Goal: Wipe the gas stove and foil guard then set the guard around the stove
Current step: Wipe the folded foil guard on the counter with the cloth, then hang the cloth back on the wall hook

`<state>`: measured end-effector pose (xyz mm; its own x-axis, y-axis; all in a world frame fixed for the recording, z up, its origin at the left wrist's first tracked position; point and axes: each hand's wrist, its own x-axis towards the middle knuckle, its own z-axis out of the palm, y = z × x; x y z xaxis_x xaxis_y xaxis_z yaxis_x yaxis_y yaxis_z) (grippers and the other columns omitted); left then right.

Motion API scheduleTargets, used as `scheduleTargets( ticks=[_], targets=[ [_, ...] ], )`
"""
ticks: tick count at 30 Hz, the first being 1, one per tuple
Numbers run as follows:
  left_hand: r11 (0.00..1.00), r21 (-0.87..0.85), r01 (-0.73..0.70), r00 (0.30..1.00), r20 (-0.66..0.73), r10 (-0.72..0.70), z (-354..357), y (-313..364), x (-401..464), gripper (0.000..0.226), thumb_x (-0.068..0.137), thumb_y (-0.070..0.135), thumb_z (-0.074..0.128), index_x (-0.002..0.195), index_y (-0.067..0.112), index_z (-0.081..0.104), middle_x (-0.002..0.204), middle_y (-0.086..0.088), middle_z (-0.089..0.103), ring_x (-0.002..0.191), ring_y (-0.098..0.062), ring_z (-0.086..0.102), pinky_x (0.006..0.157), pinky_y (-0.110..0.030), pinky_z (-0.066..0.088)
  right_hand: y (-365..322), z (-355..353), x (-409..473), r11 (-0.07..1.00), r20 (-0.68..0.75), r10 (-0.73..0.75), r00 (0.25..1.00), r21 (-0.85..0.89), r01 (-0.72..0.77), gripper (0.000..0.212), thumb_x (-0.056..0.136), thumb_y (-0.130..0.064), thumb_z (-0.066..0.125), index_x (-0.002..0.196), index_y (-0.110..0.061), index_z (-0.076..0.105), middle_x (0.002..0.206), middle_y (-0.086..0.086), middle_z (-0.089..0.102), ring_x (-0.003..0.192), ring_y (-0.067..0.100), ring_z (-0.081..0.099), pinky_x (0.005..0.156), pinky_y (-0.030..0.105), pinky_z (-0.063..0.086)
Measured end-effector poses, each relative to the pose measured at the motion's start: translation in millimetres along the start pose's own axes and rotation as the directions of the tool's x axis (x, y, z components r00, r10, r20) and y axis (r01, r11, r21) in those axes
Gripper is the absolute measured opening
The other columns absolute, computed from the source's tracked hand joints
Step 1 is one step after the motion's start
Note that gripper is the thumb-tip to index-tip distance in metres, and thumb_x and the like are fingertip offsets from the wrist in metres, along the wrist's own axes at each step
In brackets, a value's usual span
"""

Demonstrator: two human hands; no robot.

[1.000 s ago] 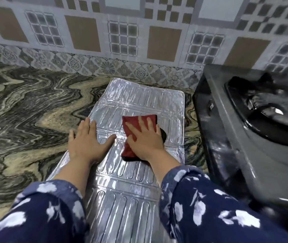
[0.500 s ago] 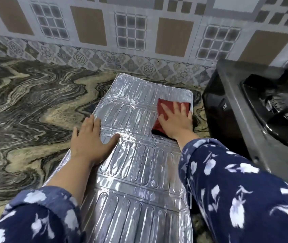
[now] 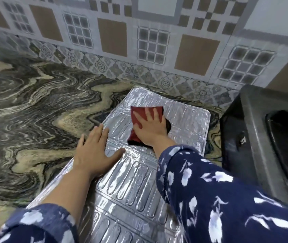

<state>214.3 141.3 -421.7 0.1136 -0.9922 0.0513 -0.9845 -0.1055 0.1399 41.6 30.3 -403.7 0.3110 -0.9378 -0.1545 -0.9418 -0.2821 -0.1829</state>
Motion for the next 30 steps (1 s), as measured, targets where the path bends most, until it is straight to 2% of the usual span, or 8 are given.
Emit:
scheduleTargets(
  ticks=[5,8,11,15,19,21,26,30],
  targets=[
    [1.000,-0.006,0.024,0.995,0.093,-0.023,-9.2,2.7,-2.0,0.114,0.060,0.091,0.000,0.151,0.024,0.007,0.161,0.004,-0.001,0.148,-0.011,-0.001,0.119,-0.047,0.000,-2.7,-3.9,-60.6,0.996,0.168,-0.084,0.982,-0.002,0.086,0.054,0.093,-0.058,0.018,0.145,-0.049,0.006,0.161,-0.003,-0.008,0.147,0.029,-0.008,0.117,0.053,-0.003],
    [0.994,0.106,0.033,0.978,0.204,-0.054,-26.5,7.9,2.4,0.101,0.072,0.085,0.017,0.151,0.024,0.006,0.161,0.002,-0.005,0.148,-0.013,-0.007,0.115,-0.056,-0.008,8.4,-29.6,-75.1,0.996,0.111,-0.079,0.991,-0.041,0.084,0.048,0.095,-0.048,0.023,0.143,-0.042,0.027,0.156,0.001,0.027,0.141,0.032,0.023,0.112,0.052,0.015],
    [0.989,0.133,0.057,0.990,0.122,-0.074,-37.5,31.1,5.6,0.070,0.090,0.060,0.030,0.150,0.026,0.016,0.161,-0.002,0.006,0.149,-0.017,-0.001,0.114,-0.059,-0.007,20.7,-49.5,-71.4,0.995,-0.042,-0.019,0.999,0.097,0.023,0.047,0.090,-0.018,0.039,0.134,-0.035,0.044,0.136,0.006,0.054,0.129,0.030,0.039,0.107,0.045,0.025],
    [0.990,-0.111,0.081,0.996,0.034,-0.078,-25.8,82.5,-2.6,0.050,0.093,0.044,0.038,0.142,0.035,0.034,0.145,0.000,0.045,0.137,-0.022,0.035,0.111,-0.046,0.023,37.3,-43.2,-60.5,0.969,-0.006,0.030,1.000,0.245,-0.028,0.050,0.089,-0.013,0.043,0.131,-0.038,0.047,0.141,0.004,0.049,0.135,0.031,0.033,0.110,0.044,0.025],
    [0.936,-0.332,0.119,0.993,0.035,-0.114,-15.3,110.7,-10.3,0.044,0.087,0.037,0.055,0.131,0.035,0.052,0.138,0.003,0.051,0.127,-0.020,0.046,0.107,-0.040,0.034,34.8,-28.9,-67.7,0.970,-0.077,0.012,0.997,0.243,0.007,0.035,0.089,-0.011,0.048,0.116,-0.032,0.060,0.128,0.006,0.053,0.127,0.029,0.043,0.114,0.042,0.017],
    [0.829,-0.541,0.139,0.989,0.040,-0.140,-20.6,115.0,-8.2,0.039,0.083,0.014,0.060,0.122,0.023,0.063,0.128,-0.002,0.055,0.118,-0.023,0.054,0.101,-0.031,0.041,28.4,-33.7,-69.6,0.929,-0.141,0.063,0.988,0.371,-0.006,0.031,0.085,-0.007,0.051,0.096,-0.030,0.068,0.115,0.004,0.057,0.116,0.031,0.051,0.107,0.036,0.032],
    [0.636,-0.765,0.096,0.973,-0.064,-0.223,-75.4,123.4,-1.0,0.041,0.077,-0.013,0.049,0.108,0.004,0.070,0.108,-0.006,0.056,0.081,-0.009,0.059,0.069,0.001,0.040,23.5,-87.8,-68.5,0.789,-0.128,0.186,0.974,0.610,-0.071,0.031,0.085,-0.001,0.050,0.089,-0.019,0.075,0.096,-0.005,0.068,0.103,0.026,0.062,0.084,0.026,0.044],
    [0.602,-0.798,-0.026,0.947,-0.213,-0.241,-136.5,142.6,14.1,0.040,0.076,-0.013,0.050,0.108,0.001,0.068,0.113,-0.012,0.060,0.101,-0.020,0.060,0.069,0.007,0.035,28.2,-160.8,-77.0,0.732,-0.216,0.188,0.958,0.681,0.010,0.028,0.091,-0.004,0.050,0.099,-0.014,0.075,0.116,0.006,0.070,0.111,0.025,0.060,0.083,0.020,0.040]
  ],
)
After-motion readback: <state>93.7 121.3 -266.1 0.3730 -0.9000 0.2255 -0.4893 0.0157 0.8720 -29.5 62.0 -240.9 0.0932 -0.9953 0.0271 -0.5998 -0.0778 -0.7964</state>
